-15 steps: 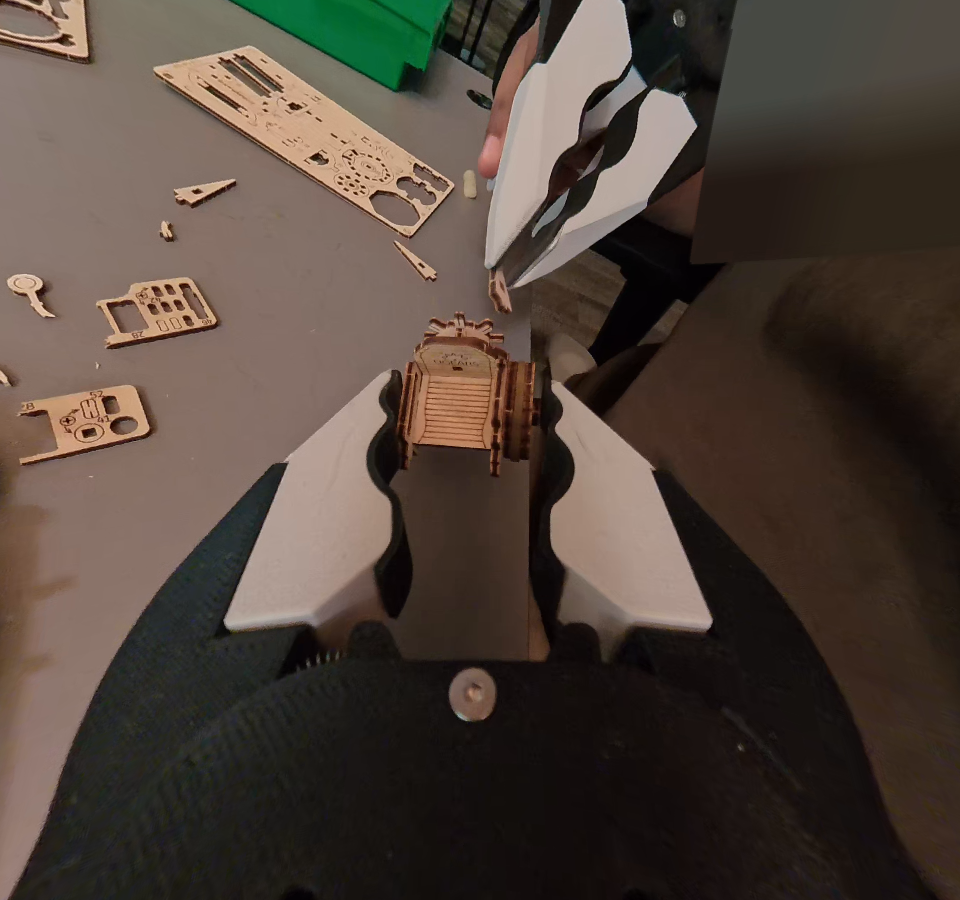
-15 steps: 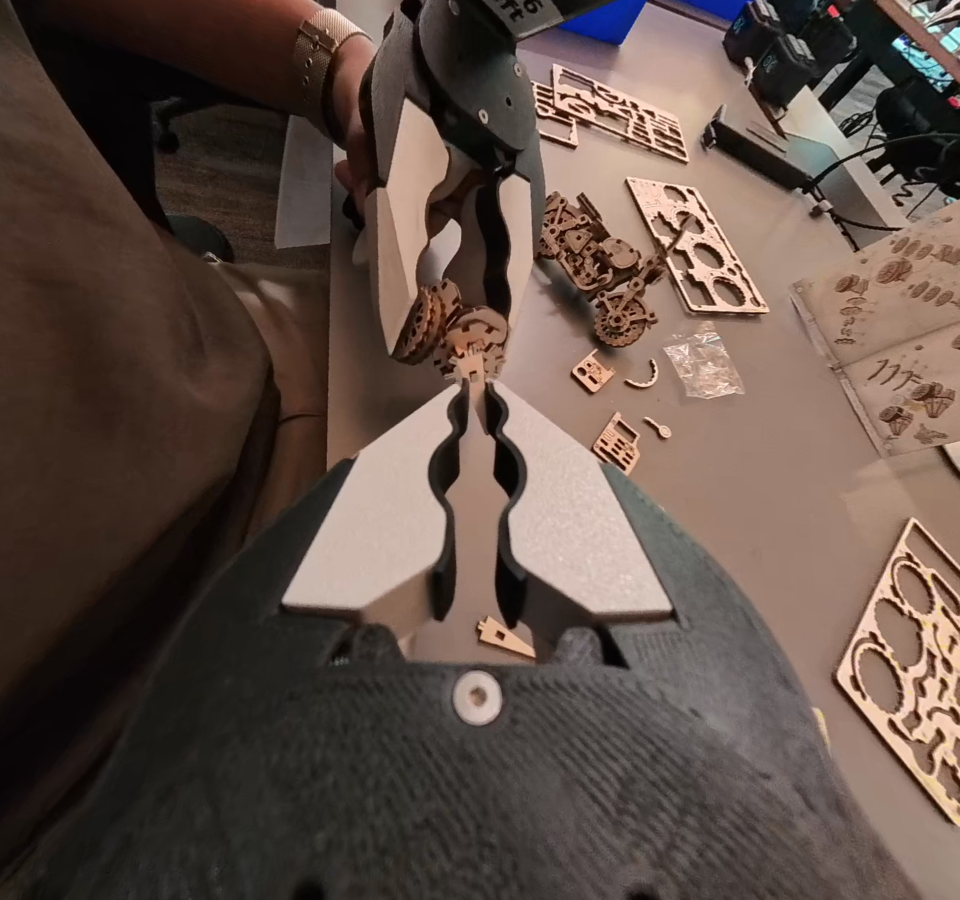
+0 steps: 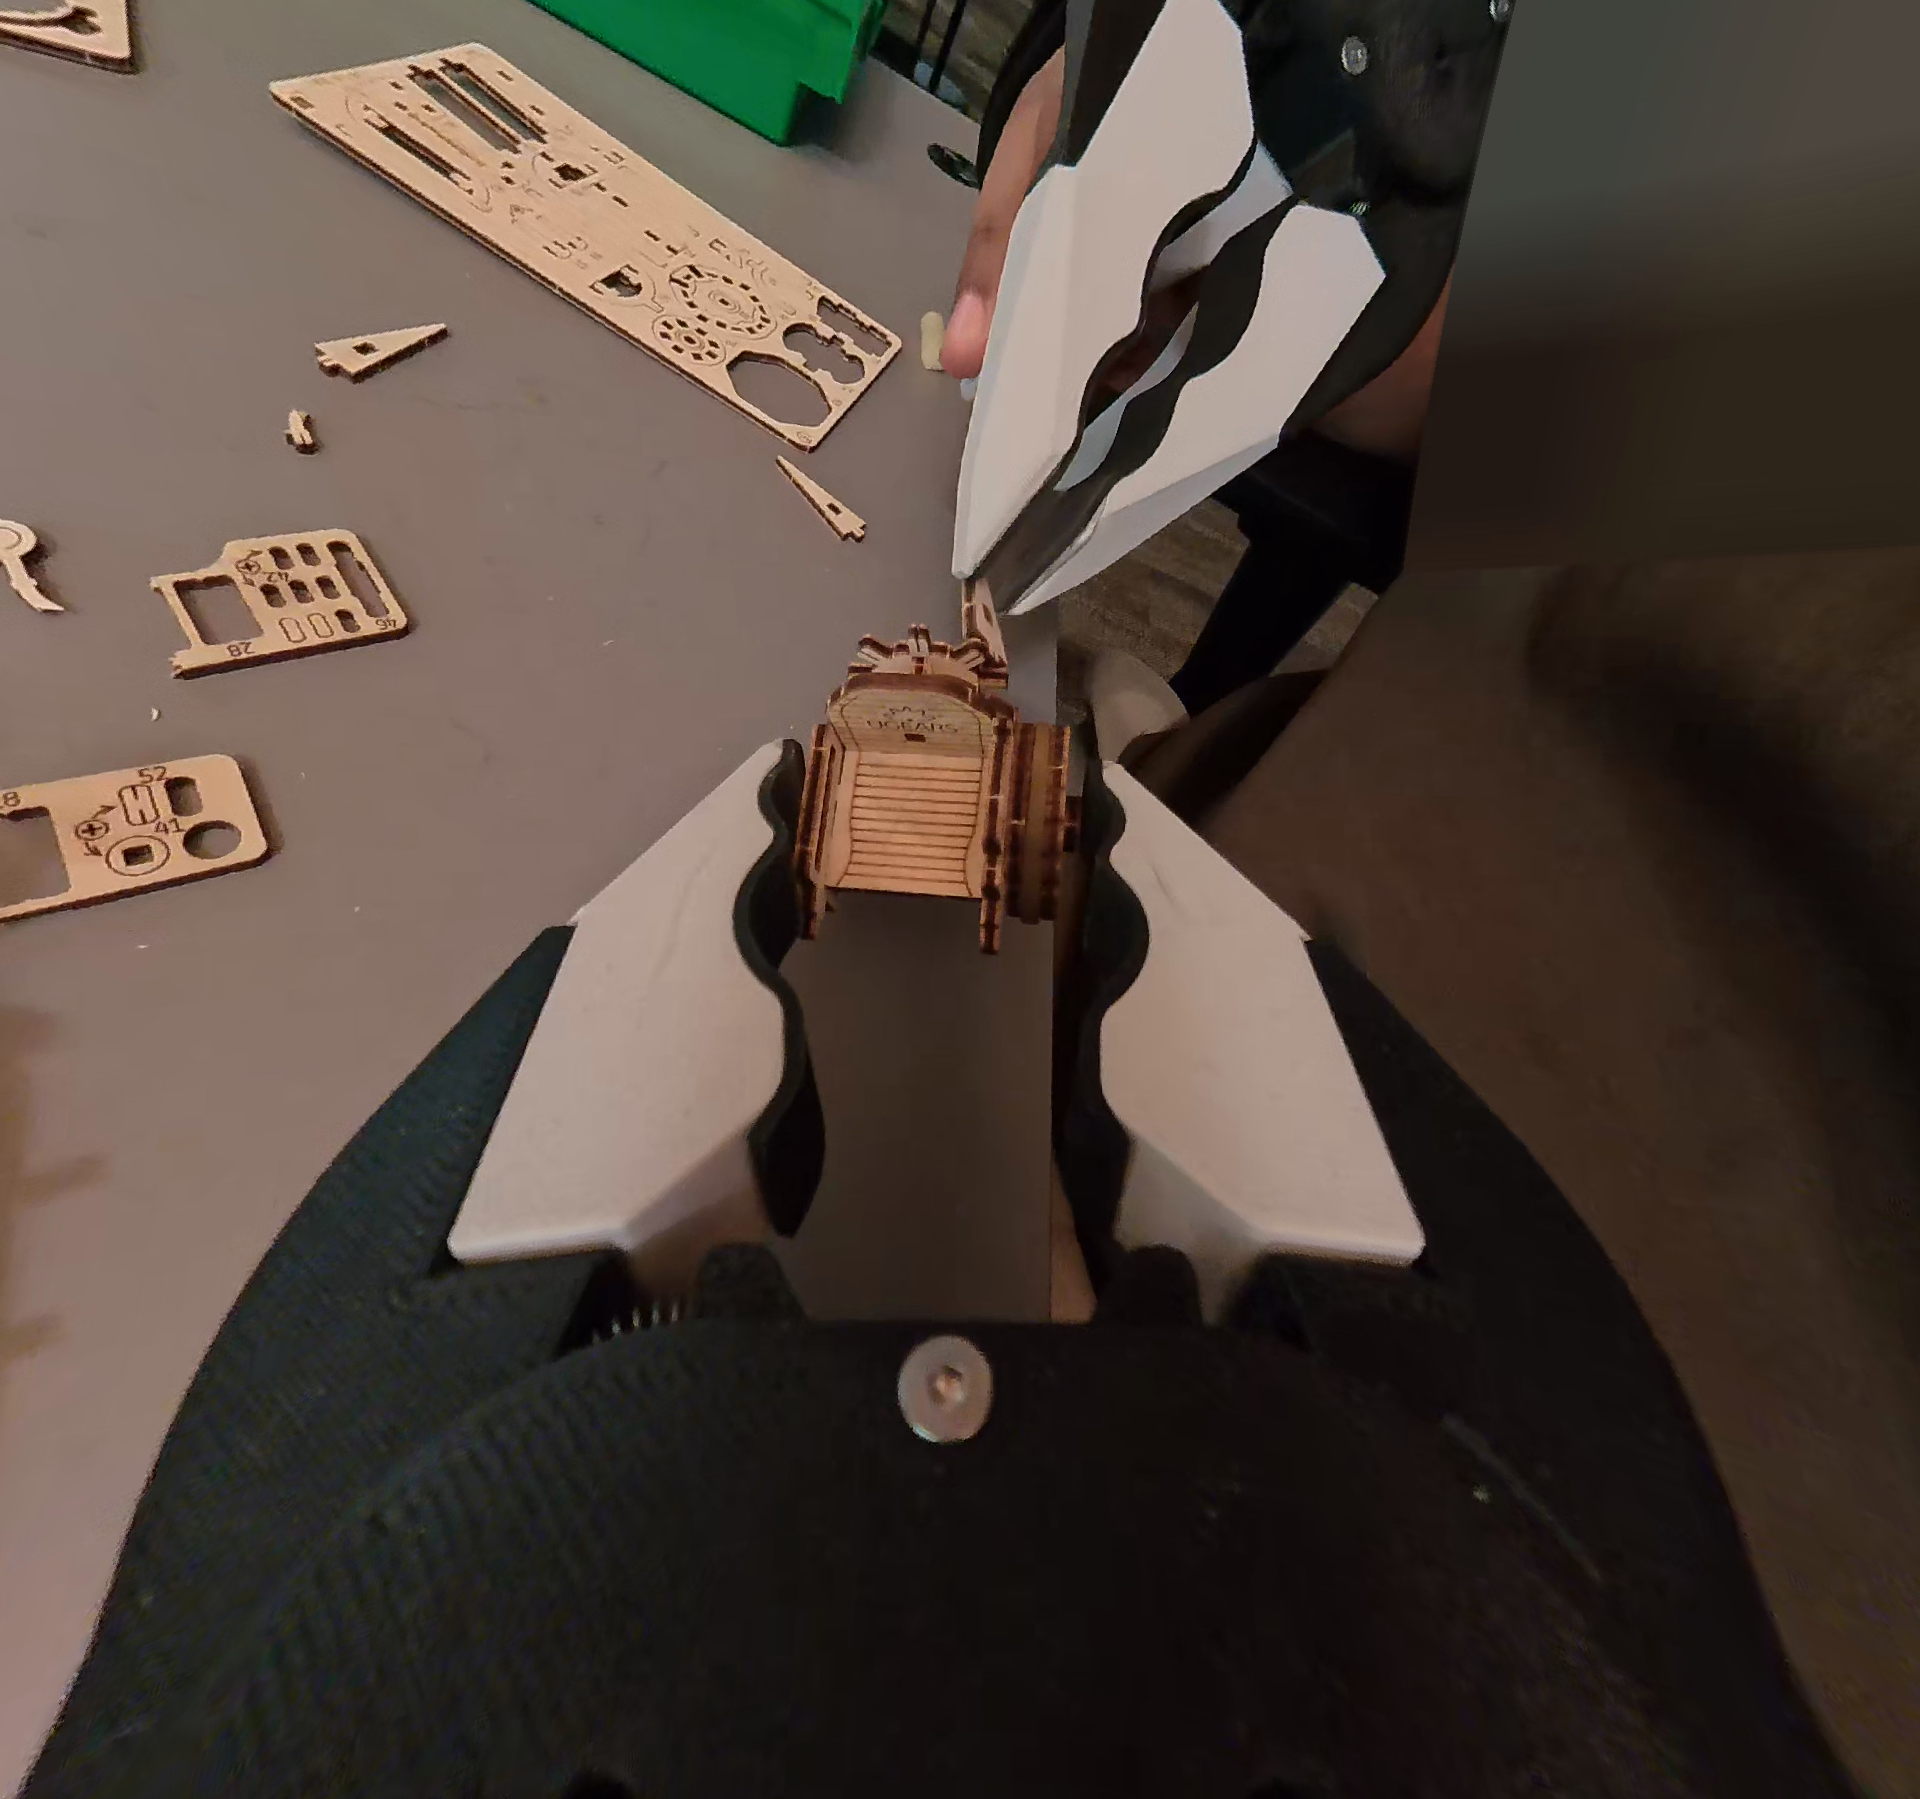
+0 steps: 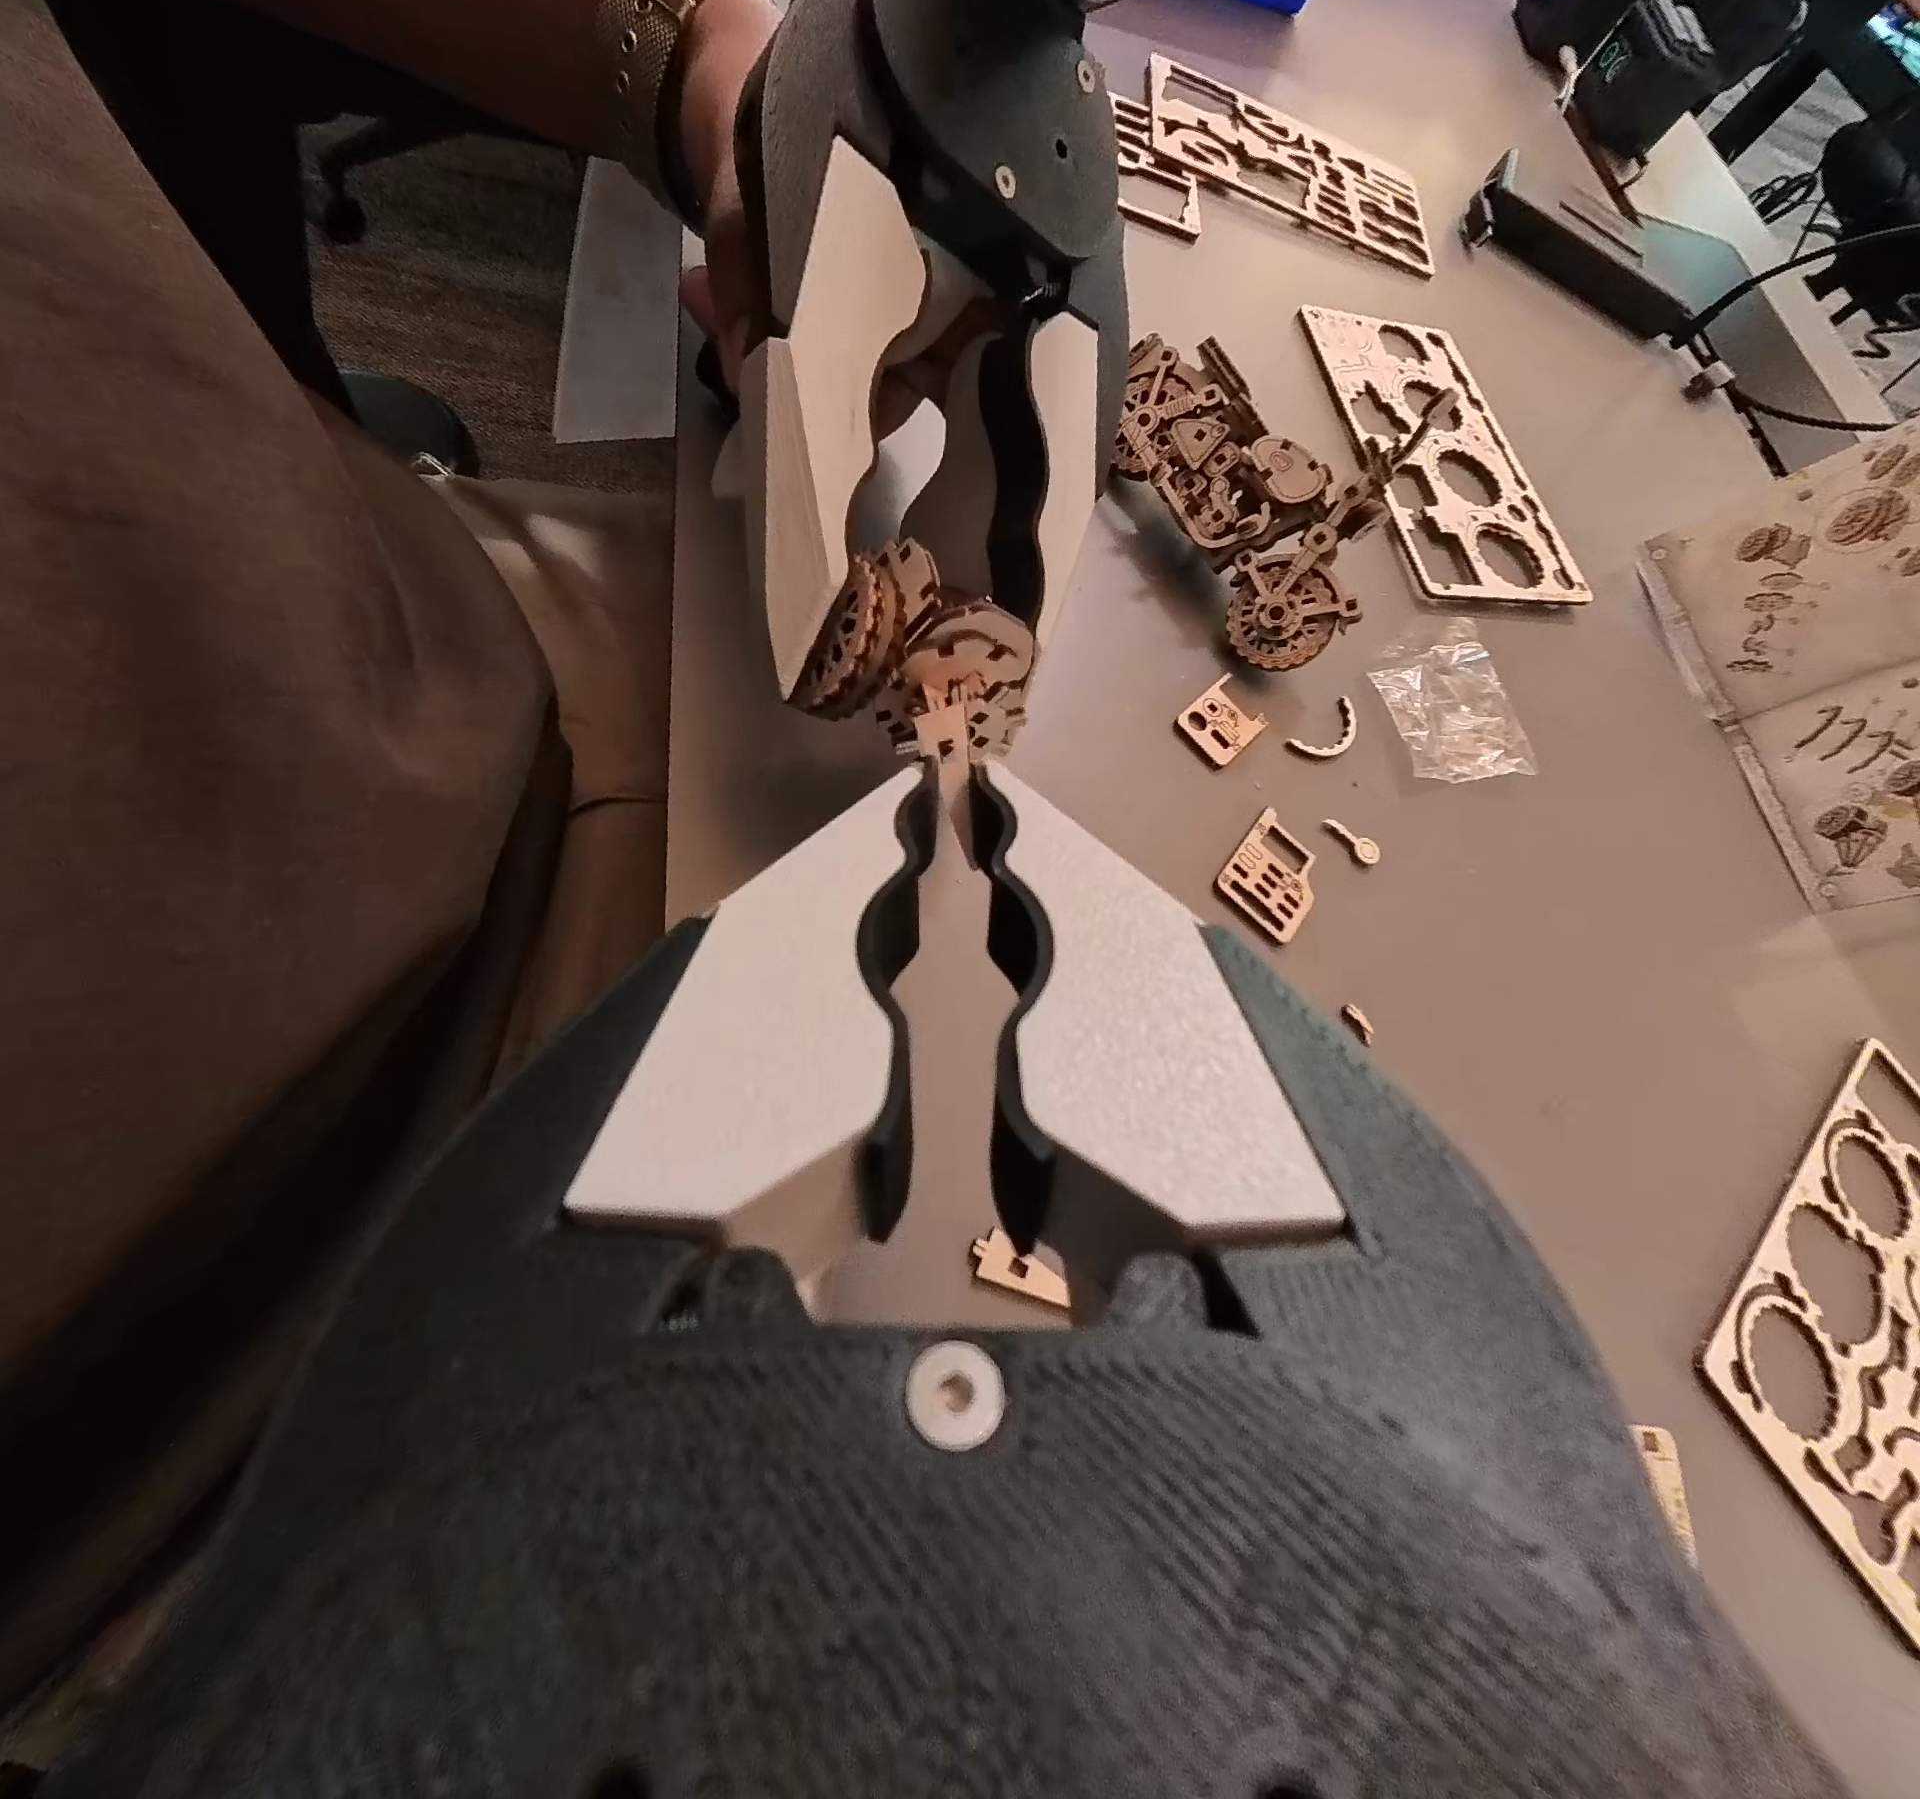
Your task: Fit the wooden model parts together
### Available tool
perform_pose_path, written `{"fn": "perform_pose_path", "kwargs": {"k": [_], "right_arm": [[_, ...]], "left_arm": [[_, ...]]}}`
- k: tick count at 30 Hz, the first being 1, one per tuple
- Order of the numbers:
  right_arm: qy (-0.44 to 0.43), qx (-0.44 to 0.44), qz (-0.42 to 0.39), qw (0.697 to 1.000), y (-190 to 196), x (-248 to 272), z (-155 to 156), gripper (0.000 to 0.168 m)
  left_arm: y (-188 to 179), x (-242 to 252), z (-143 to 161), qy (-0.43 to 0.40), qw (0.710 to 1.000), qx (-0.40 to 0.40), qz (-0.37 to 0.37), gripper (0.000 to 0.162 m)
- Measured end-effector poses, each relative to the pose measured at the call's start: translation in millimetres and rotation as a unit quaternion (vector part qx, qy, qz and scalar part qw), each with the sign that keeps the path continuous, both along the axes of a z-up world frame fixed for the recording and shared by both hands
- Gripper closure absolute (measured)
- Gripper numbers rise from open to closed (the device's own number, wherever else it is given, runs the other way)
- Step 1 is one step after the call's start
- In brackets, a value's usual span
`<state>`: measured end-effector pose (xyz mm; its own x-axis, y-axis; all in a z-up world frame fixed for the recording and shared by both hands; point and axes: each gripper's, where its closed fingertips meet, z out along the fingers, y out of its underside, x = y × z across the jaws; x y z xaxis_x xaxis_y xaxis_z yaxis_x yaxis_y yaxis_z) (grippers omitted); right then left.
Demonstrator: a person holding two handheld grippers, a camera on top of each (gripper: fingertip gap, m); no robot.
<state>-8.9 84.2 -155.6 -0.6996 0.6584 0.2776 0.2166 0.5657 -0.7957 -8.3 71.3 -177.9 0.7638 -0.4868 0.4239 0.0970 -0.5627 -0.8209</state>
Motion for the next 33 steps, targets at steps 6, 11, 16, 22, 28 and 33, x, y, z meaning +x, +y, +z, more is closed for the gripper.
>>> {"fn": "perform_pose_path", "kwargs": {"k": [6,11,16,22,28,33], "right_arm": [[-0.003,0.002,-0.004,1.0,2.6,-0.2,-1.1,0.163],[-0.011,0.004,-0.008,1.0,5.5,-0.6,-4.1,0.163],[-0.011,0.006,-0.005,1.0,3.2,0.2,-4.3,0.163],[-0.015,0.005,-0.005,1.0,4.2,0.0,-6.1,0.163],[-0.015,0.0,0.001,1.0,3.6,1.9,-4.6,0.164],[-0.015,0.007,0.006,1.0,2.3,3.1,-5.9,0.164]], "left_arm": [[0.3,0.1,0.0,-0.001,1.0,-0.001,0.0,0.111],[0.0,0.1,1.4,-0.005,1.0,0.002,-0.001,0.111],[-0.1,0.2,1.5,-0.005,1.0,0.003,-0.002,0.111],[0.0,0.5,1.4,-0.005,1.0,0.002,-0.002,0.11],[-0.1,-0.7,2.0,-0.012,1.0,0.0,0.0,0.11],[0.7,-0.1,1.4,-0.019,1.0,-0.007,0.001,0.11]]}}
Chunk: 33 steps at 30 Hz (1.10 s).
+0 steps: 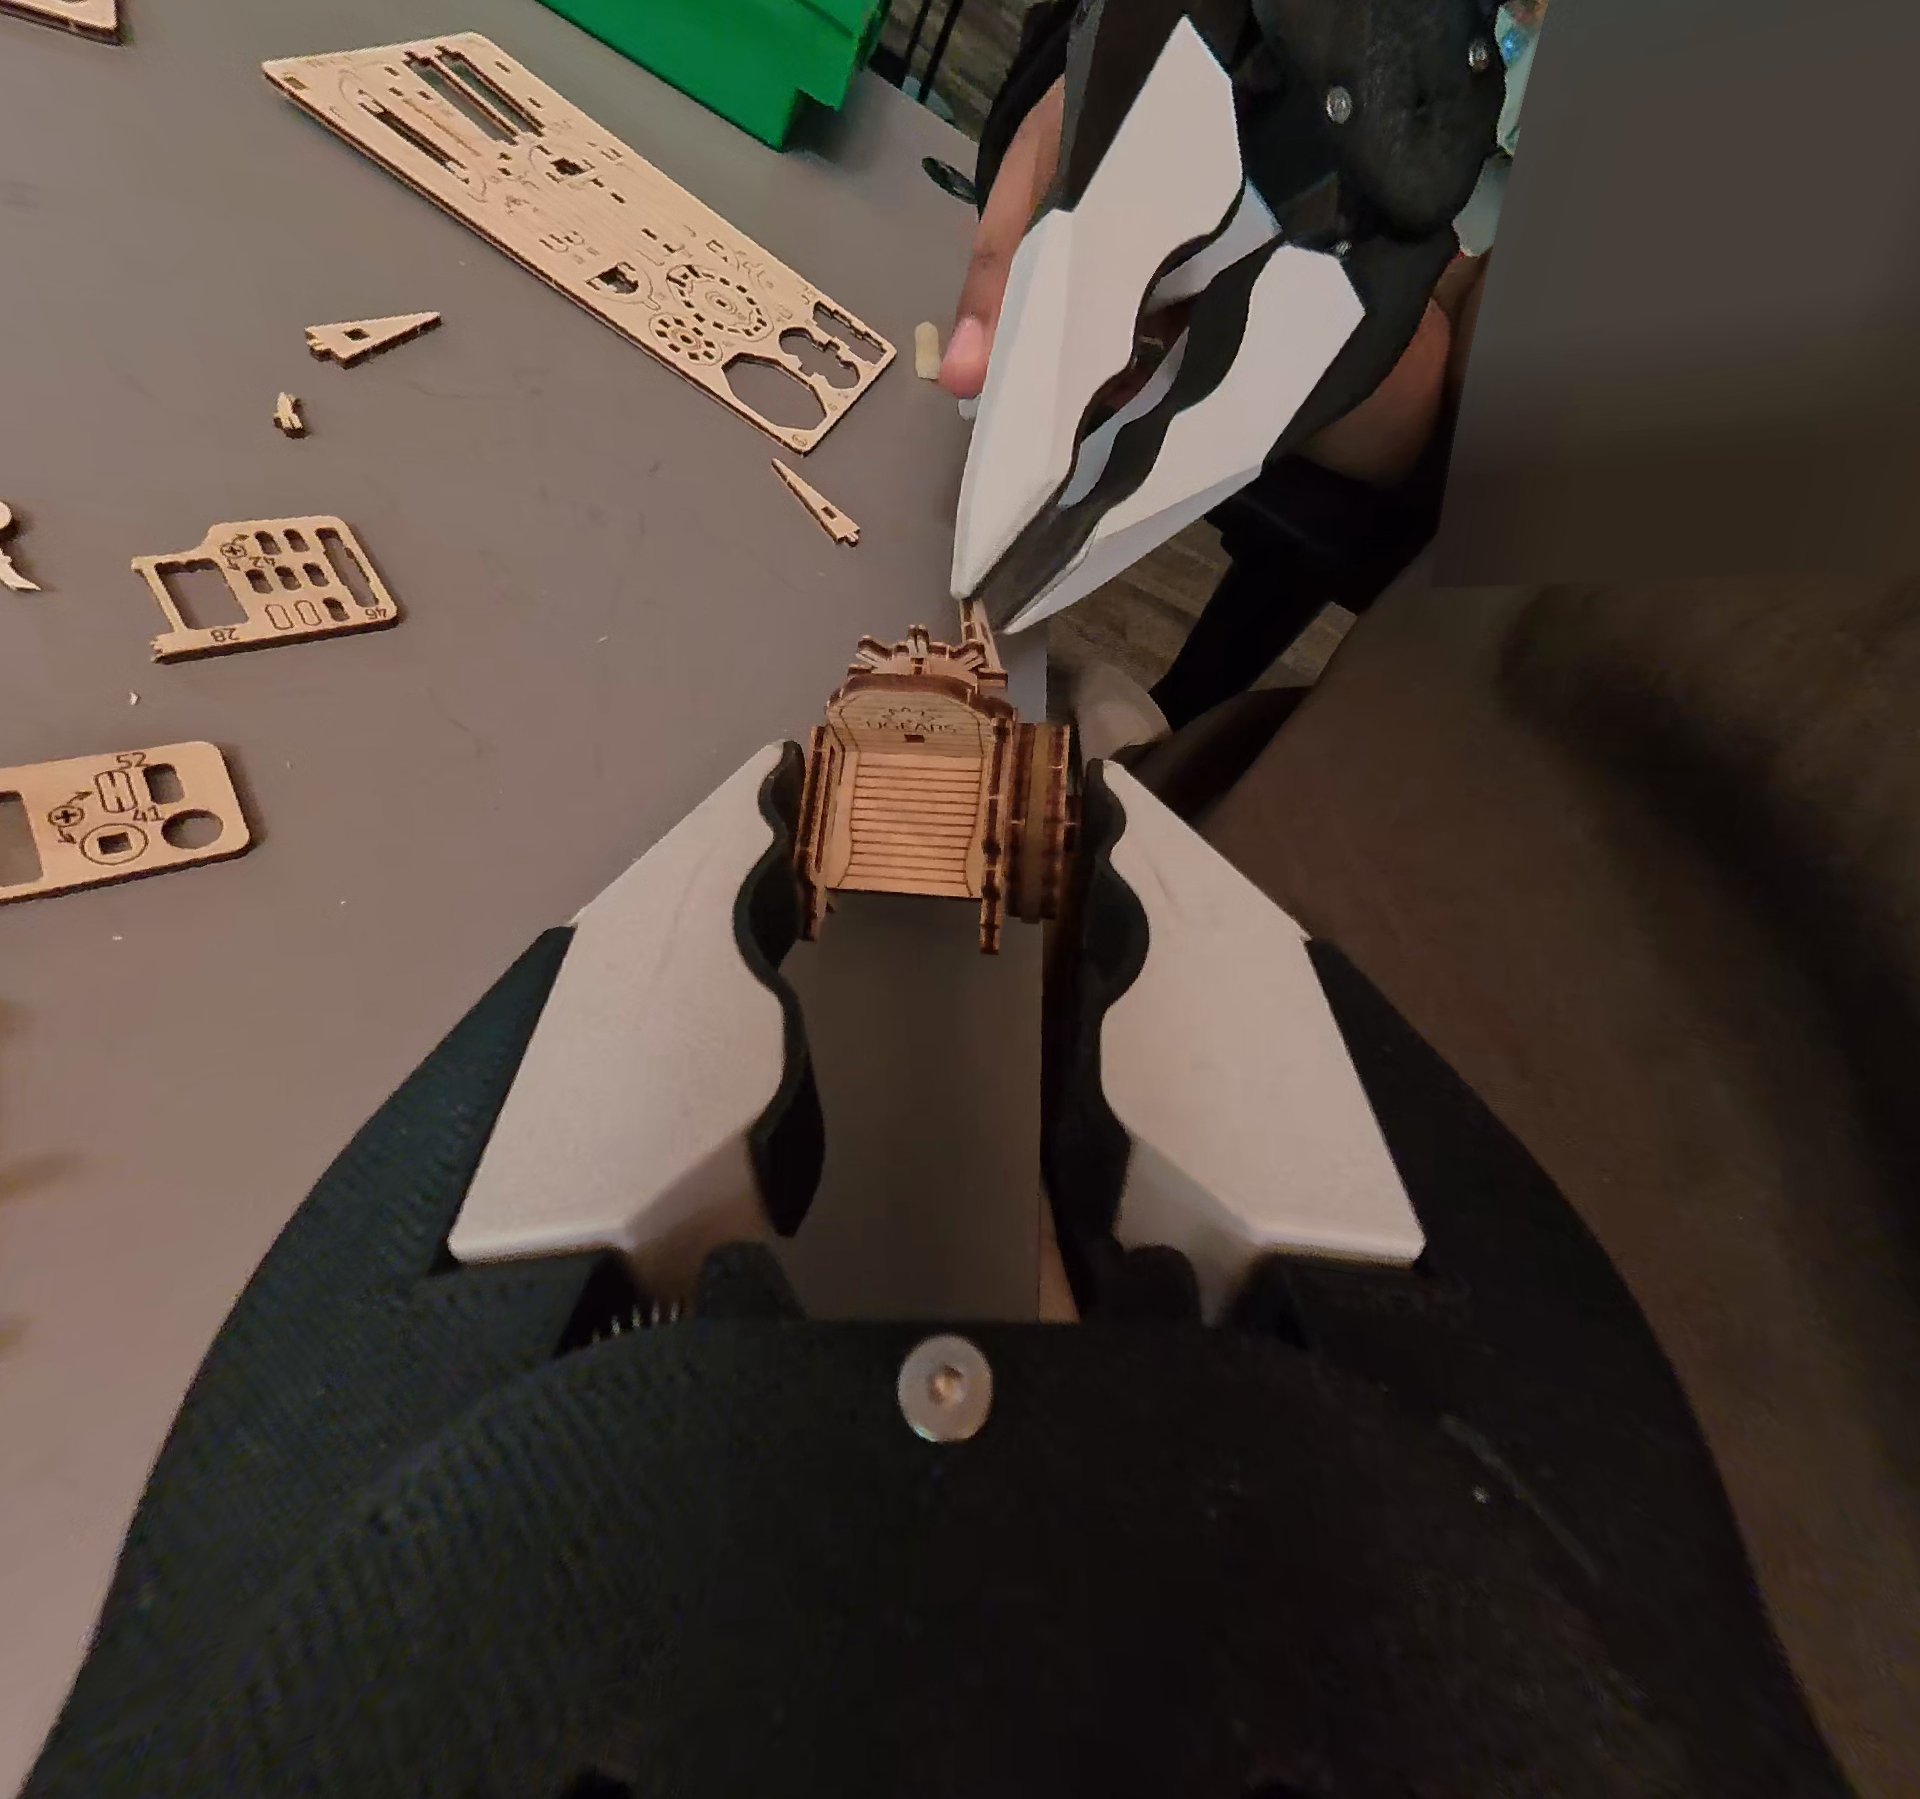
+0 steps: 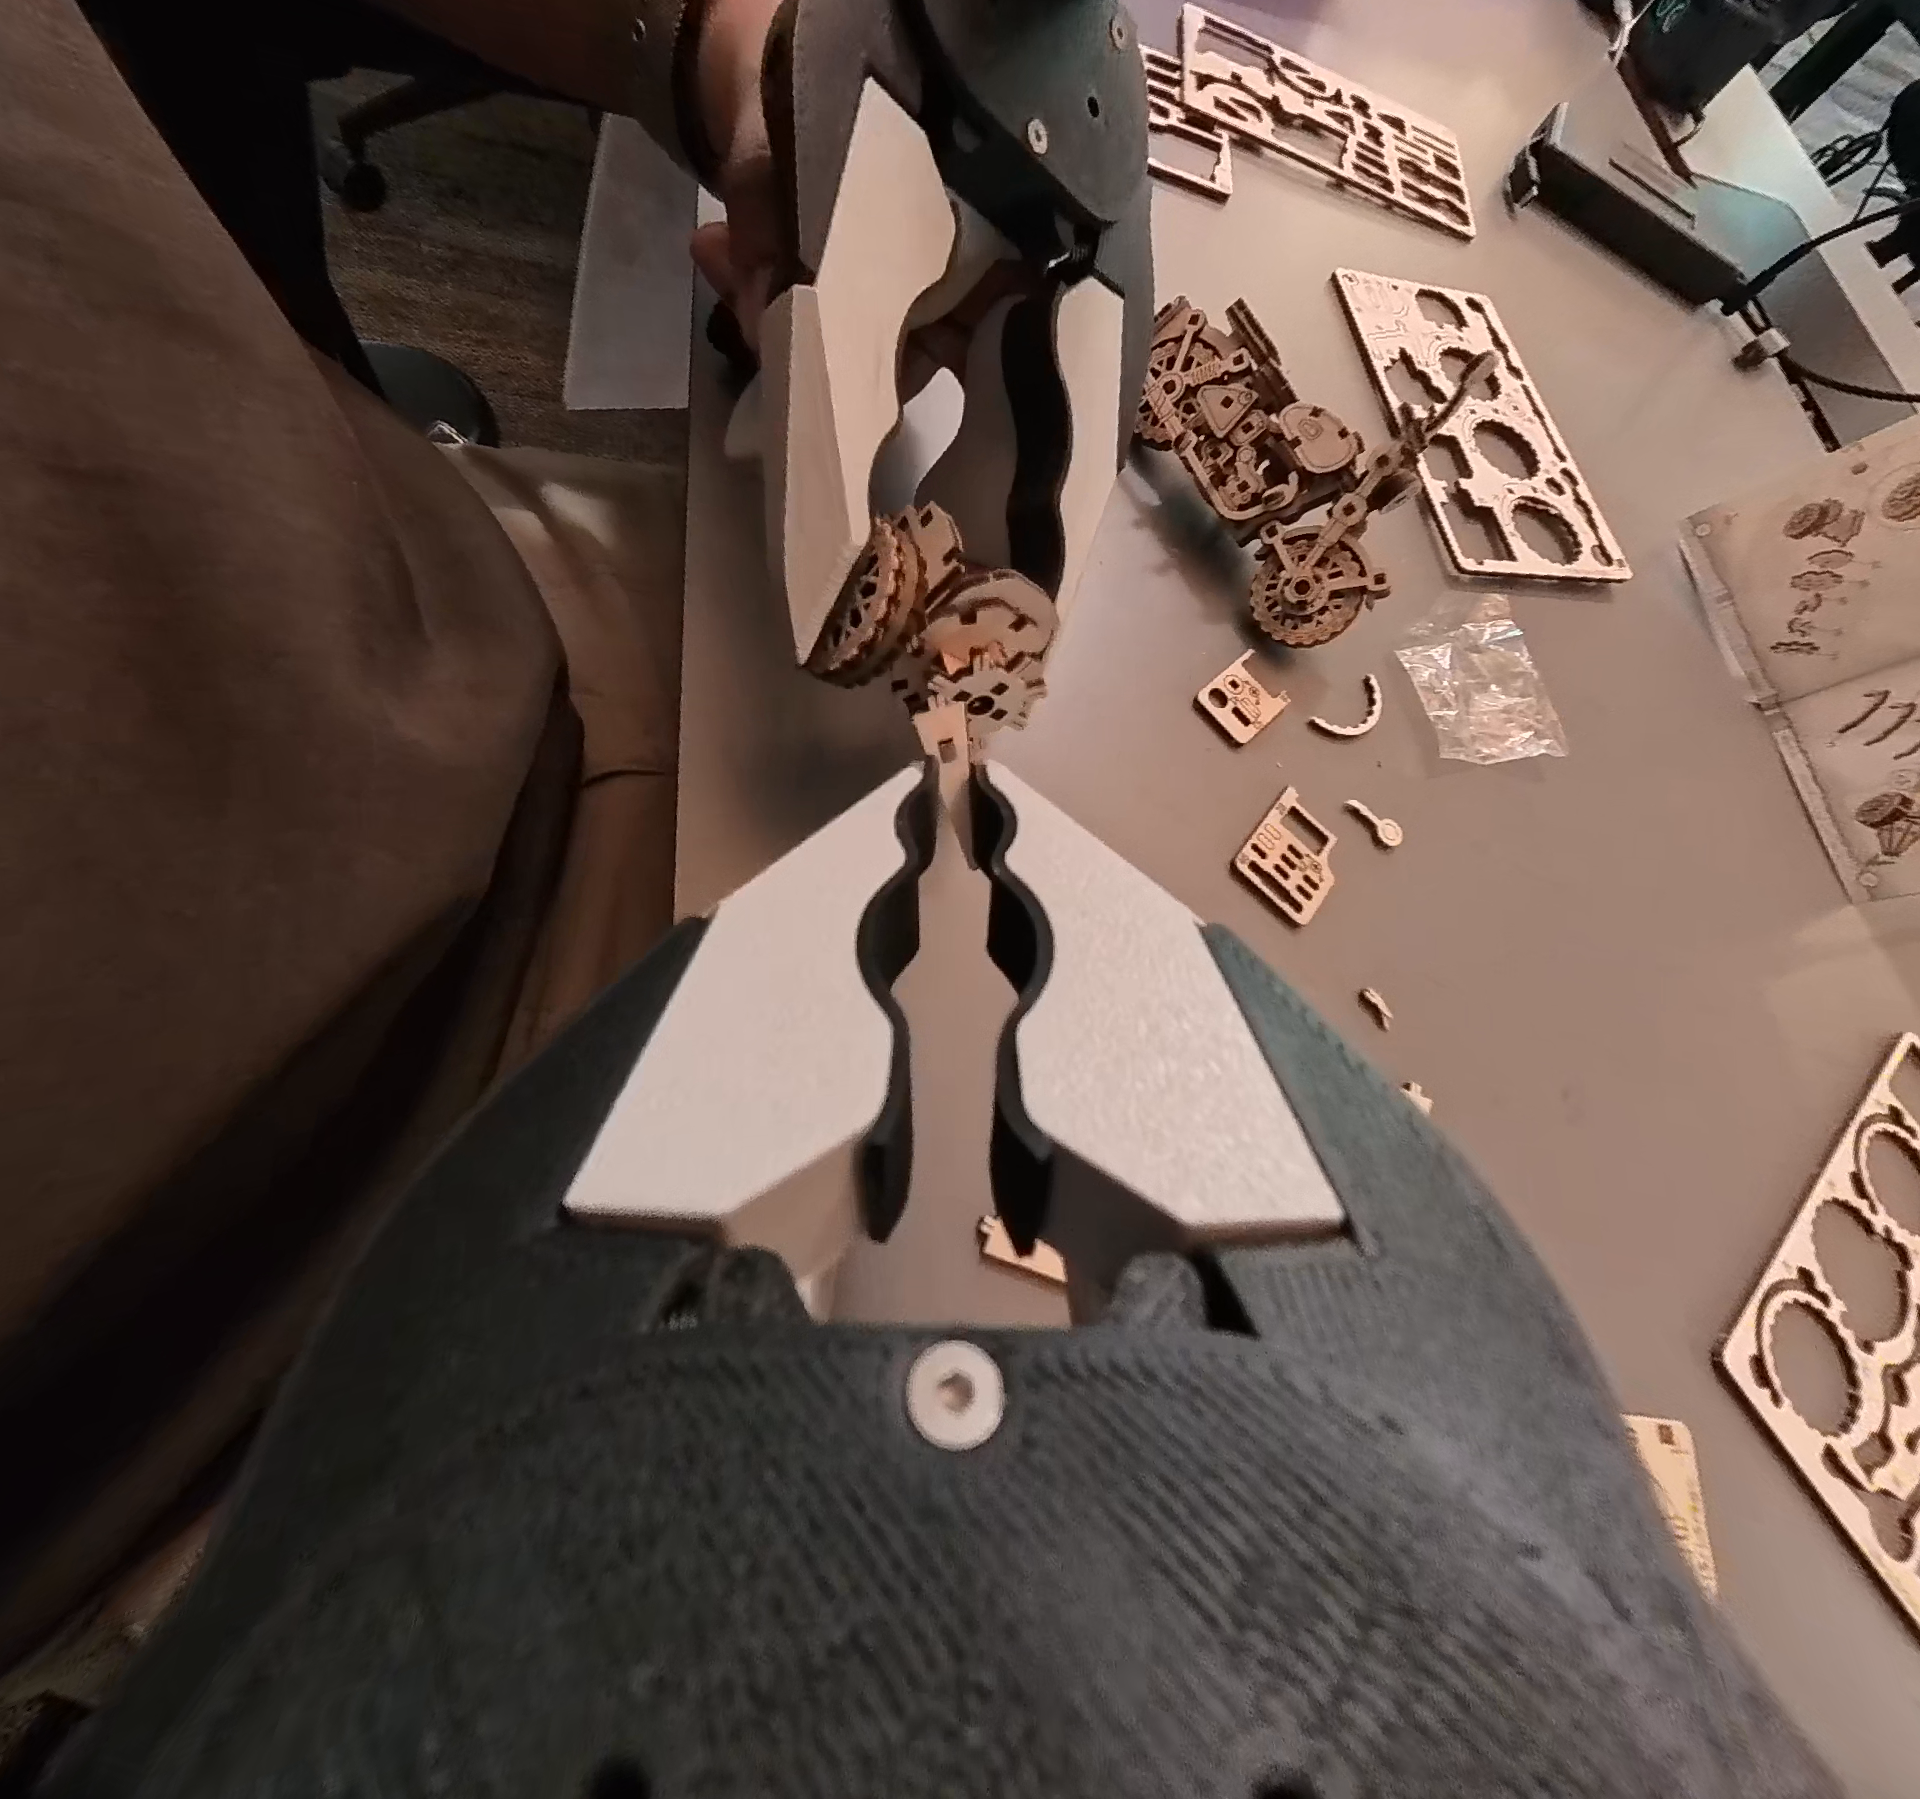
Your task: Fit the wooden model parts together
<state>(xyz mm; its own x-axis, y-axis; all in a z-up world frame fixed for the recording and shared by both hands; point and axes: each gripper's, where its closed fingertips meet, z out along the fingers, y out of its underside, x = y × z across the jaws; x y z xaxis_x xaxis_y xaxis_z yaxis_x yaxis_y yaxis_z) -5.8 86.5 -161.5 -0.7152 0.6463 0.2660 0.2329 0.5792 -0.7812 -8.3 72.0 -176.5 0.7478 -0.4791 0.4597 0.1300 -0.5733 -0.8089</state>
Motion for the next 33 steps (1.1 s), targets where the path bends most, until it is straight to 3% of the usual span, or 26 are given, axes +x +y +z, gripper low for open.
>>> {"fn": "perform_pose_path", "kwargs": {"k": [33], "right_arm": [[-0.044,-0.013,-0.036,0.998,3.5,-4.0,-5.9,0.164]], "left_arm": [[3.4,0.8,-11.3,0.037,0.999,-0.021,0.013,0.111]]}}
